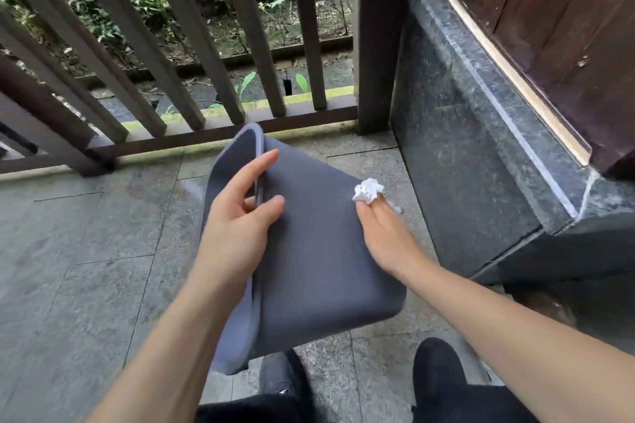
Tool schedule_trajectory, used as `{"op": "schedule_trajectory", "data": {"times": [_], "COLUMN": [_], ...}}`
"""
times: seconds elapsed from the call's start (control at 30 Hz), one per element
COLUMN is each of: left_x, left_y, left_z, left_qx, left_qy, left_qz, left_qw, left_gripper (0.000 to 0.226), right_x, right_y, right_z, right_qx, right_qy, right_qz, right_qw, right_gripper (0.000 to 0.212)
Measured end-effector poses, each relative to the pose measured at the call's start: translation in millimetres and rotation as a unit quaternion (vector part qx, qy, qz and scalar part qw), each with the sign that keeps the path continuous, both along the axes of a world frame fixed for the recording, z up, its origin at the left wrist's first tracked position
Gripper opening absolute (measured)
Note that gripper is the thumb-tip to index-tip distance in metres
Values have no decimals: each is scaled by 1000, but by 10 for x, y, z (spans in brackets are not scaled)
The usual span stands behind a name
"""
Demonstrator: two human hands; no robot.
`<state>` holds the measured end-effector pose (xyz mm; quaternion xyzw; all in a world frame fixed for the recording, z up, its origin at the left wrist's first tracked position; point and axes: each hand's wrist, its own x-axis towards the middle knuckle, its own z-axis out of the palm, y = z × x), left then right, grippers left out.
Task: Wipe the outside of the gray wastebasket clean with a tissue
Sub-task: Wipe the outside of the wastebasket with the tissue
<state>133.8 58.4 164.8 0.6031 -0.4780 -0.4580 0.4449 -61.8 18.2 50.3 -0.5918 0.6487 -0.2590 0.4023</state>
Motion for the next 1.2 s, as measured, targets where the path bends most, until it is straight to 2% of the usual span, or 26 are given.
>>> {"op": "schedule_trajectory", "data": {"times": [0.1, 0.27, 0.43, 0.53, 0.63, 0.77, 0.87, 0.97, 1.1, 1.2], "left_x": [-45, -26, -19, 2, -62, -193, -268, -251, -172, -158], "left_y": [20, 17, 58, 23, -28, -62, -50, -38, 15, 66], "left_z": [-14, -90, -59, -8, -9, -64, -86, -85, -43, -11], "left_qx": [-16, -8, 23, 56, 45, -16, -75, -114, -108, -85], "left_qy": [-2, 4, 47, 116, 139, 52, -12, -39, -49, -24], "left_qz": [-69, -108, -77, -38, -25, 25, 8, -21, -66, -103], "left_qw": [998, 994, 996, 991, 989, 998, 997, 993, 991, 991], "left_gripper": [81, 97, 63, 57, 46, 39, 45, 49, 65, 76], "right_x": [200, 507, 577, 578, 573, 537, 479, 417, 267, 173], "right_y": [106, 622, 776, 811, 829, 811, 705, 572, 344, 272], "right_z": [168, 552, 721, 747, 709, 620, 542, 510, 561, 612], "right_qx": [-58, -235, -265, -283, -305, -330, -304, -315, -265, -209], "right_qy": [-20, -37, -34, 0, 34, 36, 17, 12, -24, -13], "right_qz": [20, 191, 266, 296, 277, 249, 195, 158, 48, 94], "right_qw": [998, 952, 926, 912, 910, 910, 932, 936, 963, 973], "right_gripper": [24, 49, 51, 55, 62, 57, 59, 61, 46, 53]}}
